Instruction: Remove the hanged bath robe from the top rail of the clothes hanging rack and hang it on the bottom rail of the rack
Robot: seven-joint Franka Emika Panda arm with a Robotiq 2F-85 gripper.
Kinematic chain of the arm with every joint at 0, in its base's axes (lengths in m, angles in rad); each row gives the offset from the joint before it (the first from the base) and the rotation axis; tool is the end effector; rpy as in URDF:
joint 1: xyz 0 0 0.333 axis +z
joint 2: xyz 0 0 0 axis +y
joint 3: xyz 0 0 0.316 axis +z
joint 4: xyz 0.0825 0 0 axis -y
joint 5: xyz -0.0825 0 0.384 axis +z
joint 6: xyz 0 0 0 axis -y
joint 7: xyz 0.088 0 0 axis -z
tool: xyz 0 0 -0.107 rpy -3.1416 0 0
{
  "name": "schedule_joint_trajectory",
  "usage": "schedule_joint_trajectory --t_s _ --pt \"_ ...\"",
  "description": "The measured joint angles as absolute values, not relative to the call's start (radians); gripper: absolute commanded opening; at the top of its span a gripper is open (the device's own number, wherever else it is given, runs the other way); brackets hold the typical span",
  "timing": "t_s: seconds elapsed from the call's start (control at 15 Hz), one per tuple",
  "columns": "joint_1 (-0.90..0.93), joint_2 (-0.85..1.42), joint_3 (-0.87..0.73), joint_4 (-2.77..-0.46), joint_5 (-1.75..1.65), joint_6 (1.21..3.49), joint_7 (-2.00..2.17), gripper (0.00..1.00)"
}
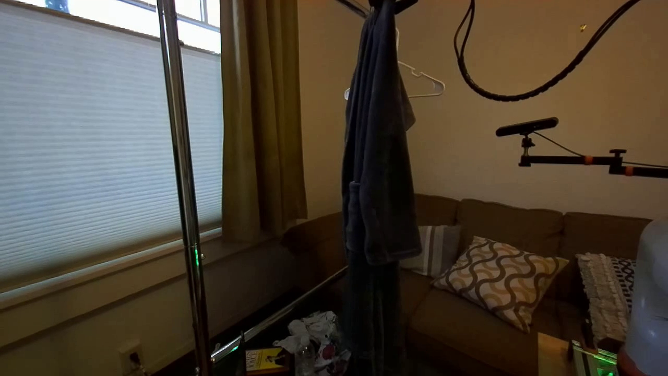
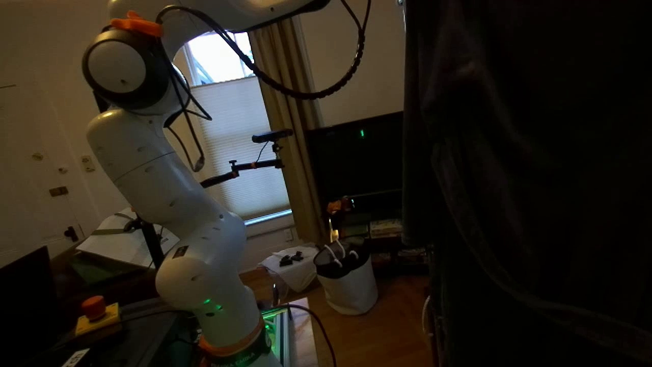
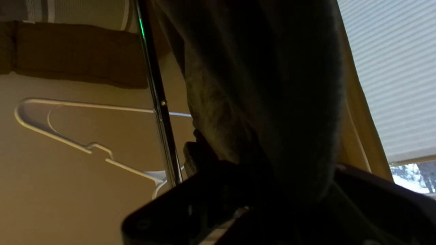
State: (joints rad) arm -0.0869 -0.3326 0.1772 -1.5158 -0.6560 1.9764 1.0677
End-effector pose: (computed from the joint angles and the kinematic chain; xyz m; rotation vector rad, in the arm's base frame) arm 0.4340 0.0277 0.8792 2.2781 -1.1776 1.4642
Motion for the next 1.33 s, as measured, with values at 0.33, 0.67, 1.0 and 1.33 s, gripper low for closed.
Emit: schedule_joint_trajectory --t_s 0.33,0.67,1.0,1.33 --pt "-0.087 -0.357 0.235 -1.549 -0.819 2.002 1.181 0.02" --pt "-0.085 -0.423 0.314 -1.663 -1.005 1.943 1.423 0.02" --pt "-0.028 -0.513 0.36 -1.81 -1.055 1.709 1.529 0.02" --pt "0.095 -0.59 0.361 -1.941 -0.905 1.429 1.53 0.02"
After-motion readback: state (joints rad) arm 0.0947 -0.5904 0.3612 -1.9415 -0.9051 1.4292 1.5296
